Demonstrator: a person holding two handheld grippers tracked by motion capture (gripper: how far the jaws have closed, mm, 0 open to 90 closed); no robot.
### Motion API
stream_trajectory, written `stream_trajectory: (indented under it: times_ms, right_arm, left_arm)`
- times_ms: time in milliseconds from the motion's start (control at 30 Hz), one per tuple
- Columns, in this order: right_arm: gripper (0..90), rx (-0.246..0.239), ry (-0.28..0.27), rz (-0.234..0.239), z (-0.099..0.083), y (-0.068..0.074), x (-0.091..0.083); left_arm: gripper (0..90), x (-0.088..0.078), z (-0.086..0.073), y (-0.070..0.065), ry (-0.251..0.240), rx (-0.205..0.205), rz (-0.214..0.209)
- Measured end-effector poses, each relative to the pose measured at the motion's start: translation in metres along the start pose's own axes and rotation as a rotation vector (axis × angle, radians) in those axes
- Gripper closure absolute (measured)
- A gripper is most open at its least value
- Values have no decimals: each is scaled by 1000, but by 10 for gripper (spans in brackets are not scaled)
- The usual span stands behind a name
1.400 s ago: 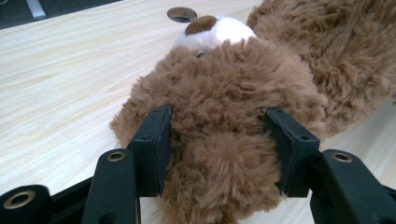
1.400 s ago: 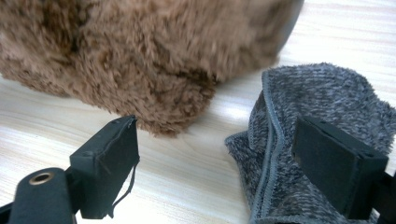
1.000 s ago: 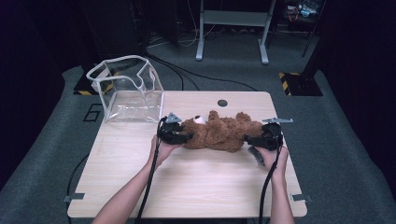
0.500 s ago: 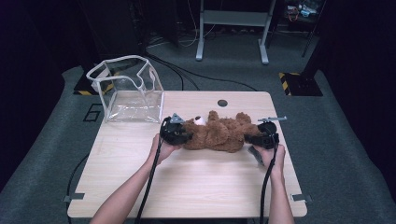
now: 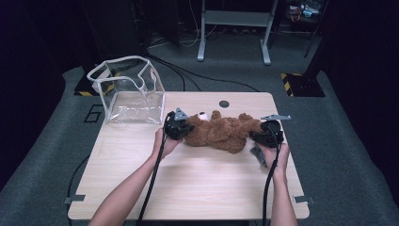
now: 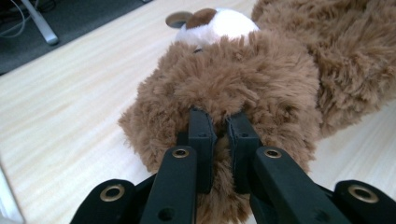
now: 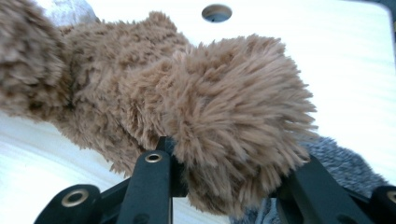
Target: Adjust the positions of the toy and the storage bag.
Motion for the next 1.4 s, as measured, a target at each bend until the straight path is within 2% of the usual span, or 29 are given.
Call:
stream_trajectory:
  times_ms: [167,233,300,667,800,833,967,1100,1133,1233,1300,1333,1367,1400]
  right_arm:
    - [663,-11,-38,-30,5,3,-9]
    - [662,-21,-44,-40,6,5,-11]
    - [663,-25,-58,-56,8,8,-14]
    - [663,-49,-105,-80,12,23,-31]
    - [663,-67,-125,-79,14,34,-40]
    - [664,-73,-126,-79,15,36,-41]
    - [664,-95,-133,-72,14,51,-45]
    - [663,-114,-122,-61,10,64,-38]
    - [662,-114,-102,-58,7,67,-34]
    - [659,-131,-61,-51,2,72,-18]
    - [656,-125,-55,-36,0,74,-11]
    - [654,-131,-50,-35,-1,74,-9]
    - [651,-113,-52,-26,-2,73,-8]
    - [650,-106,-52,-20,-2,73,-8]
  left_arm:
    - [839,0,11,7,-26,-5,23]
    - [840,0,15,11,-27,8,44]
    - [840,3,20,14,-43,-6,49]
    - [844,10,42,28,-57,-5,75]
    - [845,11,48,32,-55,3,90]
    - [845,12,49,33,-60,-9,89]
    - [846,18,51,37,-46,-13,95]
    - [847,31,43,41,5,-15,108]
    - [847,33,40,43,23,-11,111]
    - [833,40,31,48,32,-47,100]
    - [768,37,29,51,5,-78,93]
    - [715,32,27,52,6,-76,91]
    - [658,29,26,52,-6,-96,84]
    - [609,25,24,51,-9,-96,73]
Point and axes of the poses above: each handheld gripper's, and its own axes: x roughly forward along the jaws, z roughly out of its top, y roughly to its left, the point moved 10 cm from there along x, roughly forward along the jaws, and after that the axes turned 12 degrees about y, right-handed, at the moved point
